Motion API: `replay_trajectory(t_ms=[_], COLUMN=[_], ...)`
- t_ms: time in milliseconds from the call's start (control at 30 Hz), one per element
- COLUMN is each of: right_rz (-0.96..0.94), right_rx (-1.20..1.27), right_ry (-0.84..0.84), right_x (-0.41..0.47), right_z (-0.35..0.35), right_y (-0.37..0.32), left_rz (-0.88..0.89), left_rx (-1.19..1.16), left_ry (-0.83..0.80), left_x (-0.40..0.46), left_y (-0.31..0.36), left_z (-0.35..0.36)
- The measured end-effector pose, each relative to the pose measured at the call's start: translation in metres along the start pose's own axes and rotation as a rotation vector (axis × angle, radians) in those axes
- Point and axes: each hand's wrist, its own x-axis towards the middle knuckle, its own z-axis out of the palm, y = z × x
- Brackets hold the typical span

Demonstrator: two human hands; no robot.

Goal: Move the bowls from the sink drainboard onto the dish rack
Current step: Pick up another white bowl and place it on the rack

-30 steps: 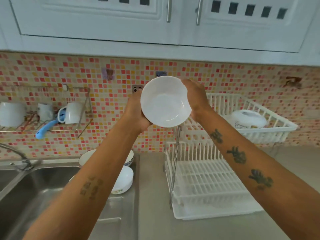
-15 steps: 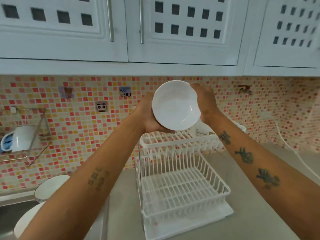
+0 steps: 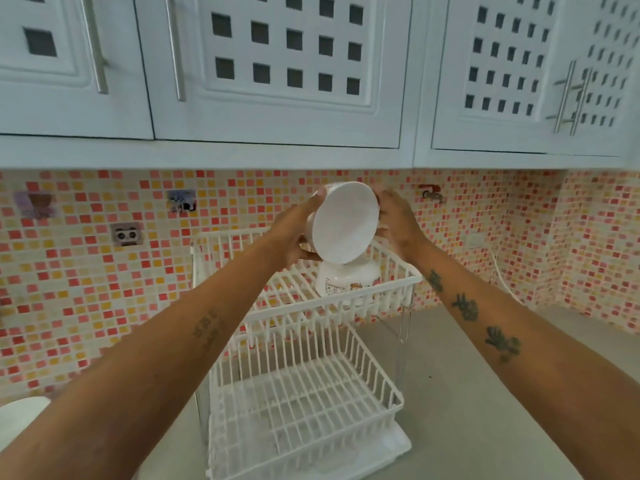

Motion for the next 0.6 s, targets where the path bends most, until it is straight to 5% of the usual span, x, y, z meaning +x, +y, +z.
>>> replay_trajectory(t_ms=[267,600], right_rz=[0.121,0.252], right_rx=[0.207,0.069], right_ry=[0.17,0.198], right_x=[0.02,0.029], right_z=[-0.009,-0.006], right_y=[0.046,0.082], left_rz=[0.409,0.551], left_rx=[0.548,0.986], left_ry=[0.107,0.001], left_x=[0.033,0.058], left_y=[-0.033,-0.074], left_z=[0.02,0.024])
